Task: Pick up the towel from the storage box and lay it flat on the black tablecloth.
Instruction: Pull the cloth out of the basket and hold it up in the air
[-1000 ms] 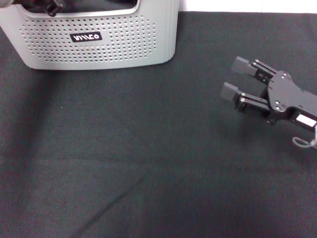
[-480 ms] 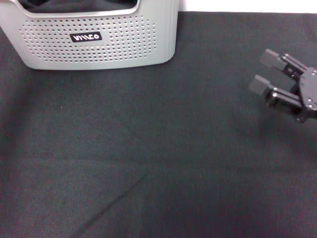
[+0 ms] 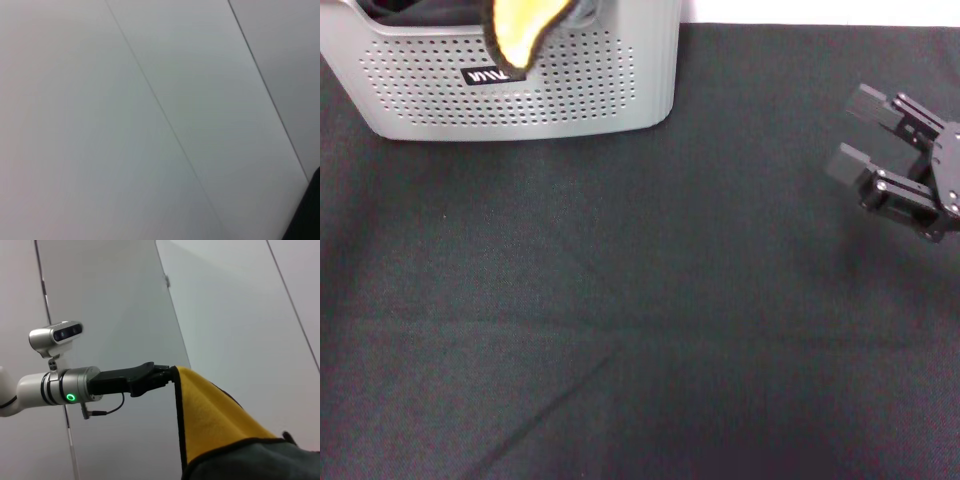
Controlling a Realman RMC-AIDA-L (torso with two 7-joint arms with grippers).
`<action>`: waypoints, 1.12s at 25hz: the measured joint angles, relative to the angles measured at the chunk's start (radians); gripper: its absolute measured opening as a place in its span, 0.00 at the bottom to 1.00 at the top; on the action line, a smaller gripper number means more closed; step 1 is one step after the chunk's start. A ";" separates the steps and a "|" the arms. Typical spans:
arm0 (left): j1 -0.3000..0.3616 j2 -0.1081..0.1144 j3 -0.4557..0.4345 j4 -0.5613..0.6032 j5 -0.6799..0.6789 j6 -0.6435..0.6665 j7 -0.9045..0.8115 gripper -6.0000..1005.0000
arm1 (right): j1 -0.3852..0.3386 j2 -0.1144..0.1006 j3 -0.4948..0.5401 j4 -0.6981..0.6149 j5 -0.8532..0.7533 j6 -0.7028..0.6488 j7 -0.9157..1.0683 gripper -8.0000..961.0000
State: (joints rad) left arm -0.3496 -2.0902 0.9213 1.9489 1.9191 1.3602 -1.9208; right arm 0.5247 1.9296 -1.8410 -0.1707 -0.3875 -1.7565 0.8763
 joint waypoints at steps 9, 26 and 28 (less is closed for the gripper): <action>0.002 0.001 0.000 0.040 -0.089 0.030 -0.021 0.03 | 0.047 0.015 -0.005 -0.035 -0.037 0.023 -0.069 0.88; 0.012 -0.001 0.006 0.067 -0.182 0.062 -0.050 0.03 | 0.173 0.083 -0.001 -0.183 -0.213 0.301 -0.131 0.87; 0.012 0.000 0.005 0.068 -0.183 0.067 -0.053 0.03 | 0.169 0.085 -0.001 -0.228 -0.241 0.327 -0.134 0.86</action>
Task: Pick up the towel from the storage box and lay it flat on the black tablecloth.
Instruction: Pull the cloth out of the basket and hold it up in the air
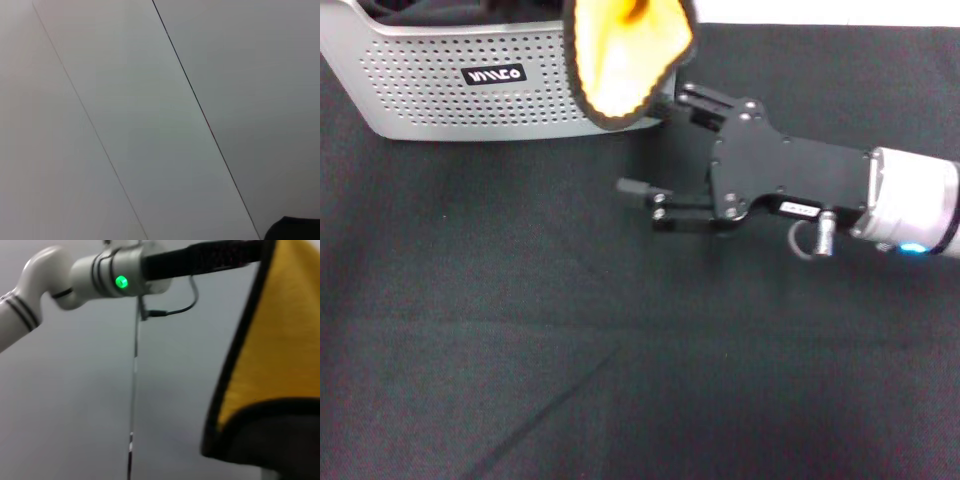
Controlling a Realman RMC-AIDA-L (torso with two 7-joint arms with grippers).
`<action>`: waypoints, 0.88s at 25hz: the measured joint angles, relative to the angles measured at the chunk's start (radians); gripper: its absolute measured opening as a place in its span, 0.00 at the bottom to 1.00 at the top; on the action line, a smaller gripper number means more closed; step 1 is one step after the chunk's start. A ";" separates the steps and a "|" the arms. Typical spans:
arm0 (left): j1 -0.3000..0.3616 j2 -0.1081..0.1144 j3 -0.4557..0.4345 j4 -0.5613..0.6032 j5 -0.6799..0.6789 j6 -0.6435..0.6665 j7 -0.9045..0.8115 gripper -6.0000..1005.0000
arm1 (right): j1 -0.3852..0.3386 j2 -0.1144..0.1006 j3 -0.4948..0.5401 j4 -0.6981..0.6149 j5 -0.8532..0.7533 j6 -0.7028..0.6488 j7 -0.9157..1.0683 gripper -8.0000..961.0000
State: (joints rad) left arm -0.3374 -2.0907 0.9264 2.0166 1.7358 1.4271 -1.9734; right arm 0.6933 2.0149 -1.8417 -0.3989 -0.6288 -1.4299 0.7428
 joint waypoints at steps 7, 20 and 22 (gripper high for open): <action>0.009 0.000 -0.008 0.001 -0.001 0.016 -0.011 0.03 | -0.035 -0.008 0.002 -0.113 -0.040 0.052 0.000 0.86; 0.001 0.000 -0.039 -0.004 0.004 0.010 0.000 0.03 | -0.059 -0.002 -0.003 -0.102 -0.069 0.075 0.000 0.85; -0.001 0.000 -0.045 -0.006 0.004 0.010 0.000 0.03 | -0.075 -0.001 -0.004 -0.097 -0.080 0.084 0.000 0.85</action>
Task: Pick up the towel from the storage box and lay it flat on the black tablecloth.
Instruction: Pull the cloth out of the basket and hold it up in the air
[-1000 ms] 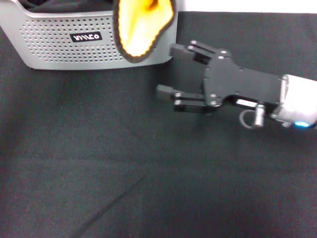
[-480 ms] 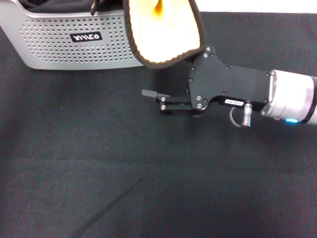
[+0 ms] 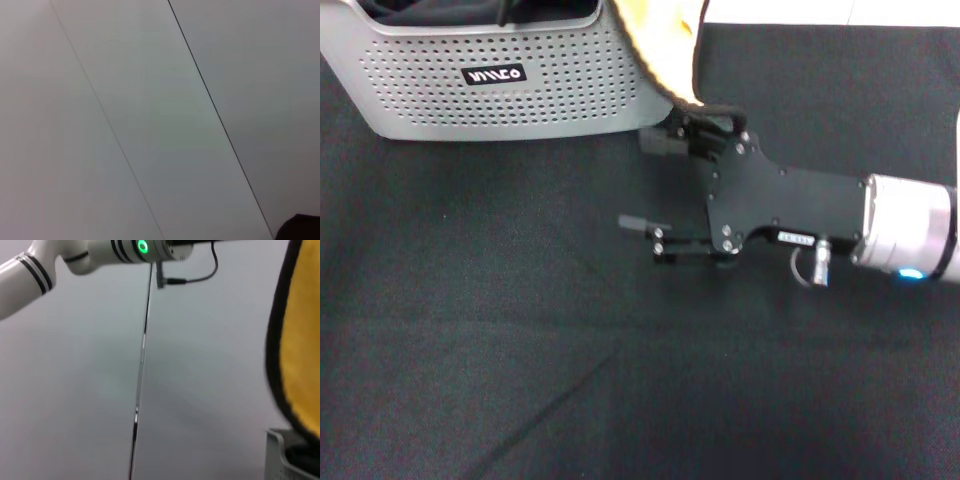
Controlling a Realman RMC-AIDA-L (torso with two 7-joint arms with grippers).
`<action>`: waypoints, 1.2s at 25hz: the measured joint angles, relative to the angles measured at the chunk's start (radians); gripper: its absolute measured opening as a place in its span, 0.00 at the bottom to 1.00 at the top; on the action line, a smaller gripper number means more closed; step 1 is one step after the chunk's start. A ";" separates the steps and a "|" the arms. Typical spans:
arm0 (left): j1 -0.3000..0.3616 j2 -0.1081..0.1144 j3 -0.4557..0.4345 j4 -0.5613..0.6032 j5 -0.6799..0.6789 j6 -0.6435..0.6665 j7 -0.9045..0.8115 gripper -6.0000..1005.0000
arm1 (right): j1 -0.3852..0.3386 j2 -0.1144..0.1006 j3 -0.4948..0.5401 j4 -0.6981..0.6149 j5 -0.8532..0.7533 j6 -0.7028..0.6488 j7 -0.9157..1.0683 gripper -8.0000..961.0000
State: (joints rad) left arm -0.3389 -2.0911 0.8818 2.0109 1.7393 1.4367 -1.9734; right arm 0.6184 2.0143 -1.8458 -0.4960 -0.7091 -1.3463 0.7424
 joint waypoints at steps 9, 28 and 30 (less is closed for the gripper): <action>-0.003 -0.001 -0.001 -0.002 -0.004 -0.002 0.001 0.03 | -0.098 0.007 -0.009 0.004 -0.030 0.000 0.004 0.84; 0.000 -0.003 0.005 -0.017 -0.006 -0.002 0.012 0.03 | -0.396 0.013 -0.043 -0.173 0.126 0.028 -0.414 0.82; 0.000 -0.003 0.006 -0.017 -0.006 -0.002 0.013 0.03 | -0.405 0.013 -0.096 -0.165 0.271 0.029 -0.574 0.82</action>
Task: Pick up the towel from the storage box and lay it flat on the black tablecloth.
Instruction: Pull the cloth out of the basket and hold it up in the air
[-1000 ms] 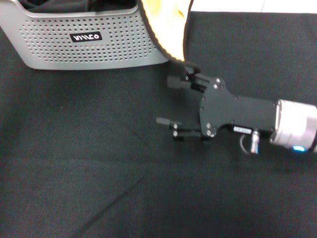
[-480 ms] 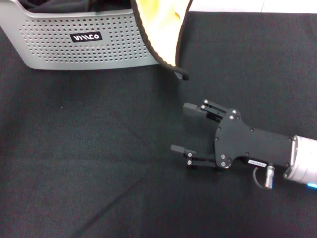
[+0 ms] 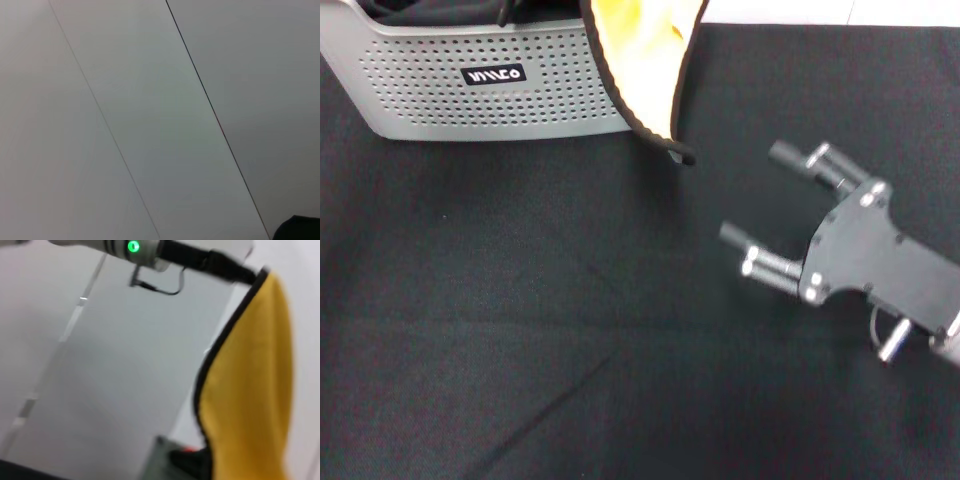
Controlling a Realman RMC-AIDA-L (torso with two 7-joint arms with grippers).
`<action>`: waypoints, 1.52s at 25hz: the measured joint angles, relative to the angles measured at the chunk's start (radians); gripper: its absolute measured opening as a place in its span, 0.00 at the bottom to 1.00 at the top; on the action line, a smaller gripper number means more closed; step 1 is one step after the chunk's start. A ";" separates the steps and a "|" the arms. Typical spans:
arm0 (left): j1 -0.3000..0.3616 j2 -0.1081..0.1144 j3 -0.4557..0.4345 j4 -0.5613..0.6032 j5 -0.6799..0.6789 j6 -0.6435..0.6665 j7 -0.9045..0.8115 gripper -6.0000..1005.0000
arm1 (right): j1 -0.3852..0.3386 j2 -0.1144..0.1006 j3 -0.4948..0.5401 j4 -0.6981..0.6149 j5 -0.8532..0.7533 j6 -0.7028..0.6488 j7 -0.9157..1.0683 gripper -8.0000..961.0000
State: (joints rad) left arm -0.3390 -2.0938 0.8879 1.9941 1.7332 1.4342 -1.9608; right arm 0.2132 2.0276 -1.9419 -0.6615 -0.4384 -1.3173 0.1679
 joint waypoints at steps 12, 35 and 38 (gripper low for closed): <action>-0.005 0.000 0.003 -0.008 0.000 0.000 0.000 0.03 | 0.112 0.000 -0.209 -0.033 0.266 0.152 -0.329 0.74; 0.002 0.000 0.004 -0.011 0.000 0.000 0.000 0.03 | 0.154 0.000 -0.225 -0.031 0.260 0.178 -0.337 0.29; 0.006 0.000 0.013 -0.011 0.000 0.001 0.000 0.03 | 0.158 0.000 -0.226 -0.030 0.260 0.180 -0.330 0.23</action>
State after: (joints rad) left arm -0.3329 -2.0937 0.9004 1.9834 1.7334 1.4353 -1.9604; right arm 0.3709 2.0278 -2.1683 -0.6918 -0.1785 -1.1374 -0.1623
